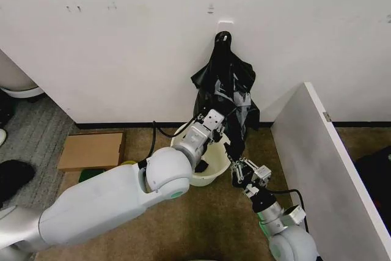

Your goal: Place the garbage bag over the trash bin.

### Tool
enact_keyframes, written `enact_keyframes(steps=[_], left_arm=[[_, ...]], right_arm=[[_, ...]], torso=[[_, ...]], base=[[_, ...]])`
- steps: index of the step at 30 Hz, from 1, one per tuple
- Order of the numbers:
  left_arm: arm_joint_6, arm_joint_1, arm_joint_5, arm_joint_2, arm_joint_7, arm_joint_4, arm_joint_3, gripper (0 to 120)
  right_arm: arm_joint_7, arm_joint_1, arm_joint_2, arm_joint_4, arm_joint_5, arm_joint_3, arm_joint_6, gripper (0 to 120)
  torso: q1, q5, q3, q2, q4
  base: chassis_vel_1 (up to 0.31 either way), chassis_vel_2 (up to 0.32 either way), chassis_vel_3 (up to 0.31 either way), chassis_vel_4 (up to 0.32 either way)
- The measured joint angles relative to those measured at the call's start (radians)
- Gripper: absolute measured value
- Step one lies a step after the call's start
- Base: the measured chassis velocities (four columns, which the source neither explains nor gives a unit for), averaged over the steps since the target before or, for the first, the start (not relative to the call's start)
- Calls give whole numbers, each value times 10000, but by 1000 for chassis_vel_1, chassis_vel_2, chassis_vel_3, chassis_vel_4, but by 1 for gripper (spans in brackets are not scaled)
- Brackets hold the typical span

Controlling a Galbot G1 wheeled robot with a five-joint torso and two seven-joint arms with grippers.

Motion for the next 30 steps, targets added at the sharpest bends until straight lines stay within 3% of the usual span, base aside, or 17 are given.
enact_keyframes(steps=[1, 9, 16, 27, 30], left_arm=[[-138, 61, 18, 23, -20, 0, -61, 0], [-1454, 941, 378, 418, -27, -155, -600, 0], [-2741, 2348, 834, 777, 163, -371, -1486, 0], [-3085, 3410, 1177, 982, 213, -494, -2348, 0], [-3177, 3608, 1185, 1046, 313, -599, -2587, 0]], right_arm=[[2, 0, -3, 0, 0, -4, 0, 0], [12, -43, -62, 85, -6, -25, -39, 0], [-326, -536, -420, 502, -53, 191, 88, 26], [-434, -1011, -1053, 1131, 694, 1173, -1, 61], [-102, -796, -1214, 1268, 1055, 1190, -258, 78]], torso=[[0, 0, 0, 0, 0], [0, 0, 0, 0, 0], [0, -1, -1, 0, 1], [0, 0, -1, 0, -1], [0, 1, -1, 0, 1]], base=[[0, 0, 0, 0], [0, 0, 0, 0], [0, 0, 0, 0], [0, 0, 0, 0], [0, 0, 0, 0]])
